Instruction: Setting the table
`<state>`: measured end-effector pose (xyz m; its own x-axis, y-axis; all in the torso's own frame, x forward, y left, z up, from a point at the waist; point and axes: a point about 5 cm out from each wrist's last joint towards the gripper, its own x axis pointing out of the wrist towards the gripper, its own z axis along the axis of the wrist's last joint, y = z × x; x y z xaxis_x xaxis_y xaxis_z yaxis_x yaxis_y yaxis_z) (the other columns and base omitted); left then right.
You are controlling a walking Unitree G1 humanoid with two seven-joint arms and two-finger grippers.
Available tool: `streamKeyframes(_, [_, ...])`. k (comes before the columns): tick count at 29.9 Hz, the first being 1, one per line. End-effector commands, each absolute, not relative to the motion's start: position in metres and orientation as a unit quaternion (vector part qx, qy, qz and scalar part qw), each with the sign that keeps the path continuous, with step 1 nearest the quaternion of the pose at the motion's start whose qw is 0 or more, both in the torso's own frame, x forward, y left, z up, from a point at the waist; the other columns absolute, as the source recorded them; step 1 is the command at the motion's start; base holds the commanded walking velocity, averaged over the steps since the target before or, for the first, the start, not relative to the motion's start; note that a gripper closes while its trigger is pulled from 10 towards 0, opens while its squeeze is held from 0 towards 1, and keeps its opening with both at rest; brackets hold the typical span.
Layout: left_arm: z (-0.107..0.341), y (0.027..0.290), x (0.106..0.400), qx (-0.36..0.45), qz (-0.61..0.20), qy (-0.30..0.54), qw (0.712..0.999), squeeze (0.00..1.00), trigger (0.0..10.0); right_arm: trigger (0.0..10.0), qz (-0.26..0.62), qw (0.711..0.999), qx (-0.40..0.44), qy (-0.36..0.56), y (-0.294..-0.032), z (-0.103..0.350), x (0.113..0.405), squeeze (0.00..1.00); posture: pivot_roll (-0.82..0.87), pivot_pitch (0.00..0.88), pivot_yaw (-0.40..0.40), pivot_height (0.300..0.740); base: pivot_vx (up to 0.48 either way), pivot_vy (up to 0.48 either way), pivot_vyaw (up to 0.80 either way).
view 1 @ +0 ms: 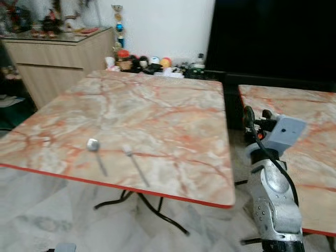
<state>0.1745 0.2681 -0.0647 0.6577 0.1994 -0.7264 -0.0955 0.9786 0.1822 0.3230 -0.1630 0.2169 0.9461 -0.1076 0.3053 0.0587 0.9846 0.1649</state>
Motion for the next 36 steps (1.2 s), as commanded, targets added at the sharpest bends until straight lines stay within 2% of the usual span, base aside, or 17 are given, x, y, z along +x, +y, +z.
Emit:
streamKeyframes(1, [-0.067,0.264,0.173,0.061,0.077,0.413,0.905,0.0,10.0,10.0,-0.058,0.983,0.079,-0.154,-0.171,0.214,0.322,0.0,-0.03,0.018,0.021,0.74,0.0,0.48,0.0])
streamKeyframes(19, [-0.068,0.264,0.171,0.059,0.078,0.413,0.905,0.0,10.0,10.0,-0.054,0.985,0.08,-0.145,-0.168,0.209,0.323,0.0,-0.02,0.026,0.019,0.74,0.0,0.48,0.0])
streamKeyframes(32, [-0.068,0.26,0.174,0.053,0.074,0.406,0.909,0.0,10.0,10.0,-0.043,0.993,0.057,-0.099,-0.176,0.181,0.321,0.0,-0.01,0.059,0.013,0.74,0.0,0.0,0.0])
streamKeyframes(36, [-0.068,0.261,0.174,0.048,0.081,0.405,0.91,0.0,10.0,10.0,-0.07,0.995,0.032,-0.071,-0.193,0.161,0.314,0.0,0.0,0.072,0.009,0.74,0.0,0.0,0.0])
